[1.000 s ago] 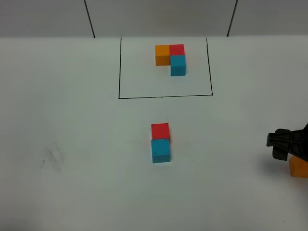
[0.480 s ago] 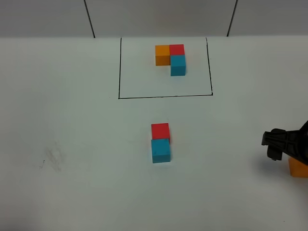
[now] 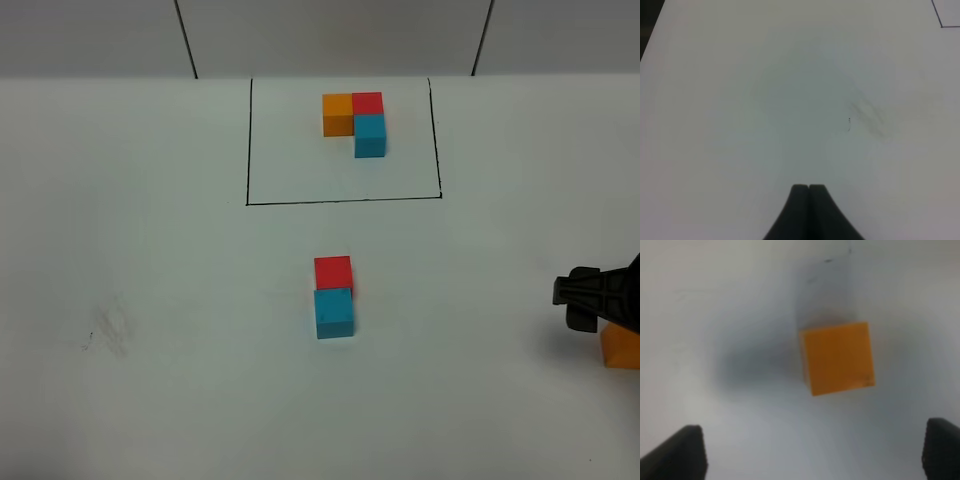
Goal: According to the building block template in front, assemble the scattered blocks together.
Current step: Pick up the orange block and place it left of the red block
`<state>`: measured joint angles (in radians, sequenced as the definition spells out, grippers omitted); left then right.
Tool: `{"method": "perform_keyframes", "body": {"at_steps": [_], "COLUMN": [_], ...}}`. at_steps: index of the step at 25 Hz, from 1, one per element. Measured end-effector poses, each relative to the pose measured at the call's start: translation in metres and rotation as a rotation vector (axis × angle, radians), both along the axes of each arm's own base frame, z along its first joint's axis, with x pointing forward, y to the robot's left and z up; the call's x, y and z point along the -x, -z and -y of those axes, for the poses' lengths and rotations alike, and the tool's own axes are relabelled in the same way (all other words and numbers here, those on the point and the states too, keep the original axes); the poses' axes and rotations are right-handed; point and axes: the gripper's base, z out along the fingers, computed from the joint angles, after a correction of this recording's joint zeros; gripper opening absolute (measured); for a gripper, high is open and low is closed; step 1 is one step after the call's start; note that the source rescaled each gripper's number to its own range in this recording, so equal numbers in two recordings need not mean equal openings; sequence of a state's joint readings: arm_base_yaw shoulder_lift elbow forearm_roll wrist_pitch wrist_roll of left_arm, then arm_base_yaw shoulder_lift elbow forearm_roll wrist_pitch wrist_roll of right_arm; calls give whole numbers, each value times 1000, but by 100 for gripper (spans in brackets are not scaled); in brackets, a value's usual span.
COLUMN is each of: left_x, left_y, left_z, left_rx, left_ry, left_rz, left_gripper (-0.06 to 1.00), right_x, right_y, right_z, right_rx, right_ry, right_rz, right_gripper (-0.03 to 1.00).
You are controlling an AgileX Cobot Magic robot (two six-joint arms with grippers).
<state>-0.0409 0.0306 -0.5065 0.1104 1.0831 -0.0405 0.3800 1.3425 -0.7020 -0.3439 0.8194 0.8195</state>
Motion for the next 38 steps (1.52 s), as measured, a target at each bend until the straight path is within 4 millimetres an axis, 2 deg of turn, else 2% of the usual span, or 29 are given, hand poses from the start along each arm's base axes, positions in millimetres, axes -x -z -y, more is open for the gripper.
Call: {"method": "perform_keyframes", "body": {"at_steps": [9, 20, 28, 38], "left_x": [0, 0, 0, 0], "left_y": [0, 0, 0, 0], "left_z": [0, 0, 0, 0], "left_rx": [0, 0, 0, 0], "left_ry": [0, 0, 0, 0], "left_rz": [0, 0, 0, 0], "left_gripper": [0, 0, 0, 0], "right_x": [-1, 0, -6, -23], "right_y": [1, 3, 37, 59], "right_z": [1, 3, 21, 31], "right_rx": [38, 55, 36, 29], "right_ry": [-85, -101, -100, -159], "right_rz": [9, 6, -25, -24], "right_gripper": [86, 86, 86, 86]}}
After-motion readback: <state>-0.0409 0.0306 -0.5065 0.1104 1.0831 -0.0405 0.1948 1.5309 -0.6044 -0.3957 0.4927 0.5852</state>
